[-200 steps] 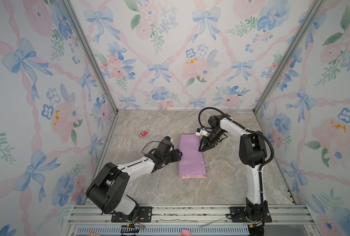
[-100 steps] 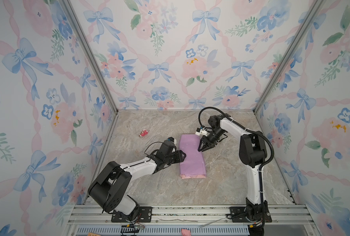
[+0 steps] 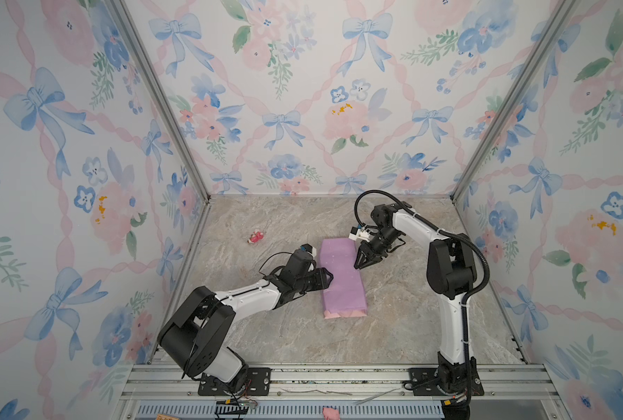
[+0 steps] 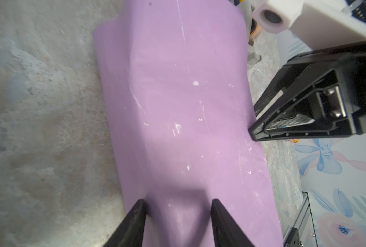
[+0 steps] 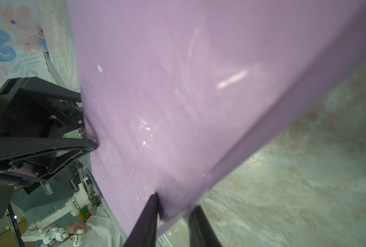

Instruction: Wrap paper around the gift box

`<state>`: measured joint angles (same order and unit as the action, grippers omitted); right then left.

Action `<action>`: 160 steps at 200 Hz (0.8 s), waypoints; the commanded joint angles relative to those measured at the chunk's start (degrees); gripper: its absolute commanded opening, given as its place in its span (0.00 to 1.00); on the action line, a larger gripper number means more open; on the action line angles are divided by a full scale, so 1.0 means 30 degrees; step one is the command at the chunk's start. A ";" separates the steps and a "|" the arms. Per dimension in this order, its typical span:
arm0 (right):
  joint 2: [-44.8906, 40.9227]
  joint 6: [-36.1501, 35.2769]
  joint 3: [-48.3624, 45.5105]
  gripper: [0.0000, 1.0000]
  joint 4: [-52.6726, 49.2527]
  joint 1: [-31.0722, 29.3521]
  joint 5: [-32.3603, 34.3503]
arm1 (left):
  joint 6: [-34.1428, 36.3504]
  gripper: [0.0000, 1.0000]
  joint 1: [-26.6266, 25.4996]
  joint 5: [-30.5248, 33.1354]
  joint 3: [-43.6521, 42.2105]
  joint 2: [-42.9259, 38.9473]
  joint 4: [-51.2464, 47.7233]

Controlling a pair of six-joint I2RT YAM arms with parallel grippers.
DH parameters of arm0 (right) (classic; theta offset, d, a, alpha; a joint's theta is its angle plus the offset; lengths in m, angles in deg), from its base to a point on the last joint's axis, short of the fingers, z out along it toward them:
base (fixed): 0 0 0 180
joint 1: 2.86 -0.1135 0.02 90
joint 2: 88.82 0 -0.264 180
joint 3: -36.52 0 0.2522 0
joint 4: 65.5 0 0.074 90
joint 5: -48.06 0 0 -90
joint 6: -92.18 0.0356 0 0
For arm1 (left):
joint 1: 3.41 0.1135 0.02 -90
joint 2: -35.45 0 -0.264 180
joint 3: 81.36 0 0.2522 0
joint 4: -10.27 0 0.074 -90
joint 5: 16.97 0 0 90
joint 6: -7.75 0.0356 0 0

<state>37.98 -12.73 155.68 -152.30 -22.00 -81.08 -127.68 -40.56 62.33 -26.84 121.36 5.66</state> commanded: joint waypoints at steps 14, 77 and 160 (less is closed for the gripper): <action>-0.0432 0.0168 -0.0356 0.24 0.0159 0.0052 0.0183 | 0.1834 0.52 0.0062 0.1393 0.1847 -0.1083 -0.1368; -0.0459 0.0157 -0.0417 0.23 0.0376 0.0058 0.0143 | 0.3060 0.25 0.0067 -0.1122 0.3583 -0.0002 0.1112; -0.0643 0.0298 -0.0855 0.19 0.0770 0.0170 -0.0018 | 0.3101 0.13 -0.0494 -0.2538 0.5296 0.4664 0.2841</action>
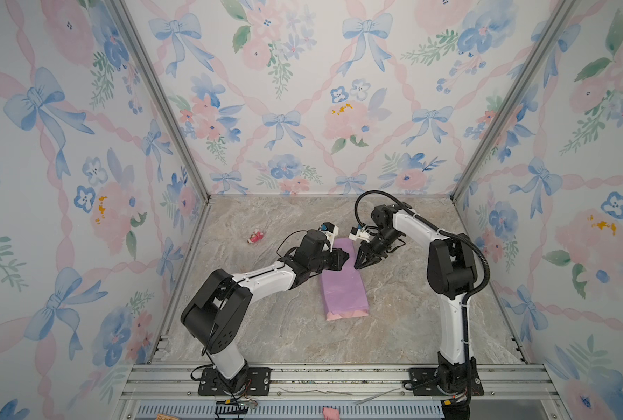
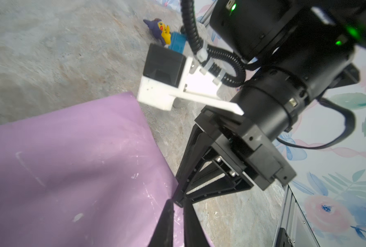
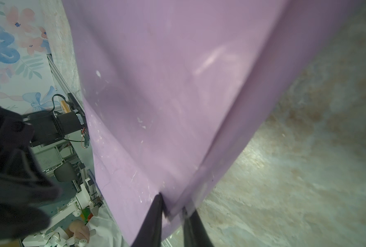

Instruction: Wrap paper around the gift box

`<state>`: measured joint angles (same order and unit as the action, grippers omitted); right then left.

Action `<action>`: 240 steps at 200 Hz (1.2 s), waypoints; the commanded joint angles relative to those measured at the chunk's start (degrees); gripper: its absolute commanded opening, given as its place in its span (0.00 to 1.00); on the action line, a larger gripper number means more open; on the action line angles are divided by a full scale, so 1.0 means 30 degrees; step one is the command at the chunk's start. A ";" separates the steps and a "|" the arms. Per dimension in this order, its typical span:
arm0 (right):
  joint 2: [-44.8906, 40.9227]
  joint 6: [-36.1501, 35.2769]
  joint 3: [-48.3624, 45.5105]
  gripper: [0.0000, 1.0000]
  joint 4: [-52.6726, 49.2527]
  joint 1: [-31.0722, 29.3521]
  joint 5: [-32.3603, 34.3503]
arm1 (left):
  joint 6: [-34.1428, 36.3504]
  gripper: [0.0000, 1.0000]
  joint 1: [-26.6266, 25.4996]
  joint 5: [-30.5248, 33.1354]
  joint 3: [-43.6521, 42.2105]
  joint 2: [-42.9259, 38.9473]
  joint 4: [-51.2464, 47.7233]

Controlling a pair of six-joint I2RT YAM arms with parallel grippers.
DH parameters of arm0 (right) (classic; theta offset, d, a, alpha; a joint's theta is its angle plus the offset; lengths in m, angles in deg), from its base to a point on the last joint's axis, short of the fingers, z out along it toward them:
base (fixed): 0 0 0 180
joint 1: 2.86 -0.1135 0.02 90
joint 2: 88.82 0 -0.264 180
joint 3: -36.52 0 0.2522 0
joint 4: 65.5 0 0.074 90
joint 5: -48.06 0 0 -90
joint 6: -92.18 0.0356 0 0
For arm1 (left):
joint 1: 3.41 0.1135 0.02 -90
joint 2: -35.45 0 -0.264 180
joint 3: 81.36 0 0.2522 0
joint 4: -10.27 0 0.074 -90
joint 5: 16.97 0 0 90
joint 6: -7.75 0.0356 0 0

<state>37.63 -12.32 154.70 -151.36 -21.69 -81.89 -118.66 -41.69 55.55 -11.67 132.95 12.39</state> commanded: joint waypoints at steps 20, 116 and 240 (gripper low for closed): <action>-0.0719 0.0527 -0.0886 0.19 0.0929 0.0110 -0.0038 | 0.0122 0.13 -0.0050 0.0080 -0.0193 0.1352 0.0600; -0.2527 0.3382 -0.4447 0.16 0.4466 -0.0077 -0.0776 | 0.1130 0.13 0.0395 -0.0700 -0.0135 0.2152 0.0601; -0.2637 0.3378 -0.4230 0.16 0.4473 -0.0081 -0.0876 | 0.0679 0.09 0.0144 -0.0899 -0.1806 0.2411 0.0641</action>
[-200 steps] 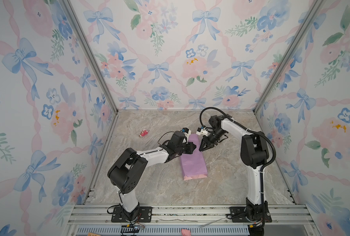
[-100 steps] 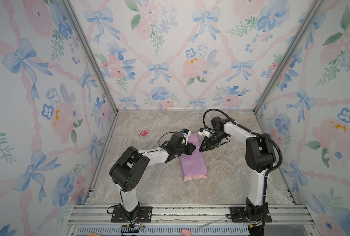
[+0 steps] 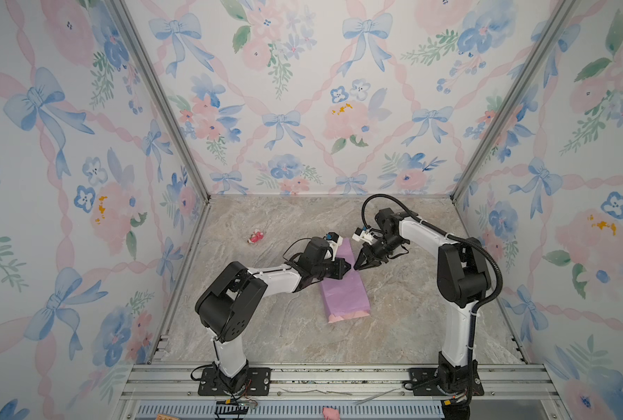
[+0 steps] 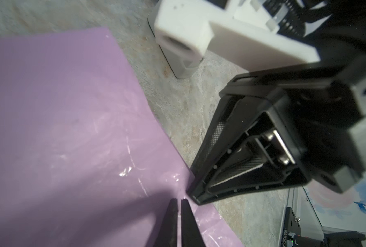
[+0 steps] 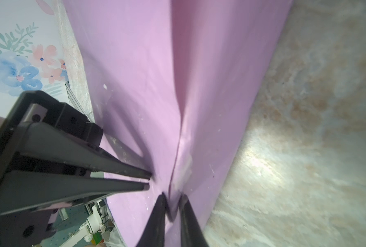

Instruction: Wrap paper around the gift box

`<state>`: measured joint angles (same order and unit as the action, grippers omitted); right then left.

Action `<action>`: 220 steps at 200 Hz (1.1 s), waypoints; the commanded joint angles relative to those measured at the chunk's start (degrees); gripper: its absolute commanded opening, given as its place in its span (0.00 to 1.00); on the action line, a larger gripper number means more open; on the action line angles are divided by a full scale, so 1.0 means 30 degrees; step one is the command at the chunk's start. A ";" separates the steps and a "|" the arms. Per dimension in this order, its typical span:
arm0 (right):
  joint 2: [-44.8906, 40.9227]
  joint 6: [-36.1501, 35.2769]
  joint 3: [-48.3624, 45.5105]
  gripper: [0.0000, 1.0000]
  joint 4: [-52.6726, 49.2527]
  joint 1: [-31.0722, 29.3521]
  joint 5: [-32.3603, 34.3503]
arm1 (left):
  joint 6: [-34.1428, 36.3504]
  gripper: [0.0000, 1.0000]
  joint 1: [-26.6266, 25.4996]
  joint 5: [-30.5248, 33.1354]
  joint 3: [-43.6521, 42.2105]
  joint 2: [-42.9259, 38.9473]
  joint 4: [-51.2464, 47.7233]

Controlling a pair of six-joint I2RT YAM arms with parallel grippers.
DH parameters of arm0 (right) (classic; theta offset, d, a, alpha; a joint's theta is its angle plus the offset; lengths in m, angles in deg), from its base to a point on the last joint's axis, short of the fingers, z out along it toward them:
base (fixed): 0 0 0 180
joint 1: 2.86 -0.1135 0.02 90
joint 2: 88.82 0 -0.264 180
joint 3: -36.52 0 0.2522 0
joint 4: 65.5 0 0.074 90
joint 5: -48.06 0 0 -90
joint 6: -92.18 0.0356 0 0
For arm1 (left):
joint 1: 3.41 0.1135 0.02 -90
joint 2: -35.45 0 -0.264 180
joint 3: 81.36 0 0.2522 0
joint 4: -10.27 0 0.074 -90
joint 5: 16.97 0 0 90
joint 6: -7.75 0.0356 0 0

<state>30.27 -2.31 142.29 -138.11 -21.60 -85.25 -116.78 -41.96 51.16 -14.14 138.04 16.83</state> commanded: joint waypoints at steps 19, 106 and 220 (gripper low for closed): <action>-0.0542 0.0278 -0.0771 0.16 0.0574 -0.0139 0.0113 | 0.0081 0.09 0.0384 0.0696 -0.1285 0.0646 -0.1072; -0.3176 -0.2011 -0.0245 0.24 -0.0478 0.1564 0.0198 | 0.0374 0.09 0.0412 0.0720 -0.1860 0.0876 -0.1305; -0.2828 -0.2008 -0.0279 0.40 0.1205 0.2090 0.0869 | 0.0548 0.08 0.0440 0.0877 -0.1850 0.0962 -0.1337</action>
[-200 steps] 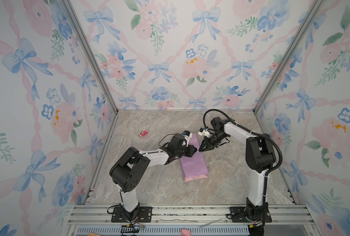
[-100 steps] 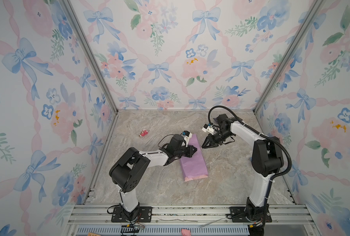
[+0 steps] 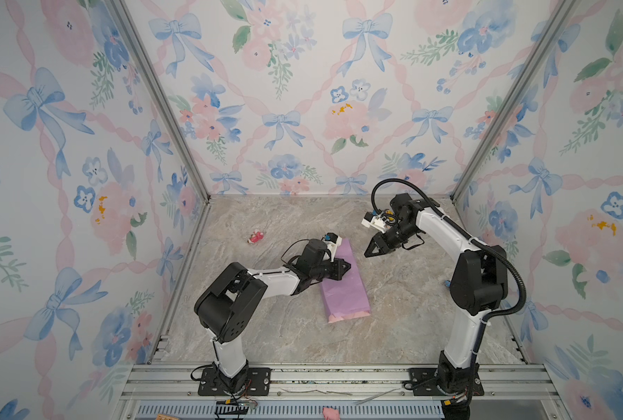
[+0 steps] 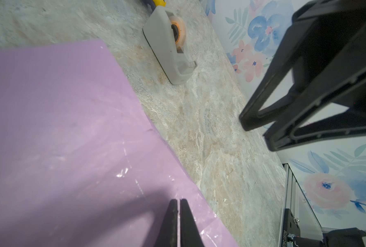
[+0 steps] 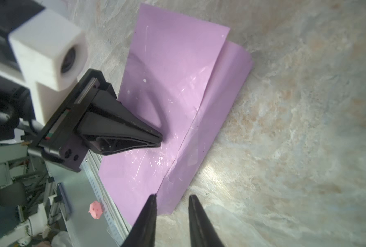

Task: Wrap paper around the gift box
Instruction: 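Lift the right gripper off the seam and move it away from the box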

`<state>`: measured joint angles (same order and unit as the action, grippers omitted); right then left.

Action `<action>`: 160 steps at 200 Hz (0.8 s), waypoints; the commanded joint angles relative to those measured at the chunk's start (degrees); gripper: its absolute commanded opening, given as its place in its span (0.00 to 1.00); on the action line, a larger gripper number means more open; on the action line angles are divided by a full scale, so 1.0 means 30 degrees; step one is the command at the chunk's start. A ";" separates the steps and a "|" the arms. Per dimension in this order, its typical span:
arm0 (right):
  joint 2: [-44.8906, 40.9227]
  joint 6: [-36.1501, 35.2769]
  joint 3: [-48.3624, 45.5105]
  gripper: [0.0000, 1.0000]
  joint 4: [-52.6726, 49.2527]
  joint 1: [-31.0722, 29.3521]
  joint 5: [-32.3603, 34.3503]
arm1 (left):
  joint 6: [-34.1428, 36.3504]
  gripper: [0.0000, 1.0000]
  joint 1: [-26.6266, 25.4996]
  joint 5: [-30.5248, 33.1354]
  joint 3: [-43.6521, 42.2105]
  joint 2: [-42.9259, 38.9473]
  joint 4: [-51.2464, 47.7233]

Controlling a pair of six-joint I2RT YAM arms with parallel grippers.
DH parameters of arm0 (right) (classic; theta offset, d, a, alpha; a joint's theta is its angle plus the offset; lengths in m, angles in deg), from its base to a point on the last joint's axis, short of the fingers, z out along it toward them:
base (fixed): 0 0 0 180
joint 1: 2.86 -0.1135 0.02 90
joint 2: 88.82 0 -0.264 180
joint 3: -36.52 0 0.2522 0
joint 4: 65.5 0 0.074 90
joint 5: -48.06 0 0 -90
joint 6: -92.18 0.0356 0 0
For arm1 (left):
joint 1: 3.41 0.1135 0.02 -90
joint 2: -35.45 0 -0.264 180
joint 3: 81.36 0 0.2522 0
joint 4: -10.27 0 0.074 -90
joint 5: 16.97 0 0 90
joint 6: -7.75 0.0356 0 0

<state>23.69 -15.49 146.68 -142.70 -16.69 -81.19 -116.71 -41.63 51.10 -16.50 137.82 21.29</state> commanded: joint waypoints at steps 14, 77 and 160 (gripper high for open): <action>-0.1903 0.4164 -0.3593 0.46 0.5311 0.0408 -0.0569 | 0.0551 0.08 0.0346 0.0844 -0.1013 0.1120 -0.2838; -0.3990 0.8161 -0.8515 0.51 1.0129 -0.0291 -0.0321 | 0.0722 0.08 0.0374 0.0752 -0.0632 0.1339 -0.3055; -0.2522 0.9153 -0.8716 0.48 1.0694 -0.1766 -0.0640 | 0.0953 0.07 0.0376 0.0870 -0.0303 0.1314 -0.3417</action>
<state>15.73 10.39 121.78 -111.14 -21.45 -83.35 -115.90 -41.63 51.05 -15.83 137.89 20.00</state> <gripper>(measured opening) 0.485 0.075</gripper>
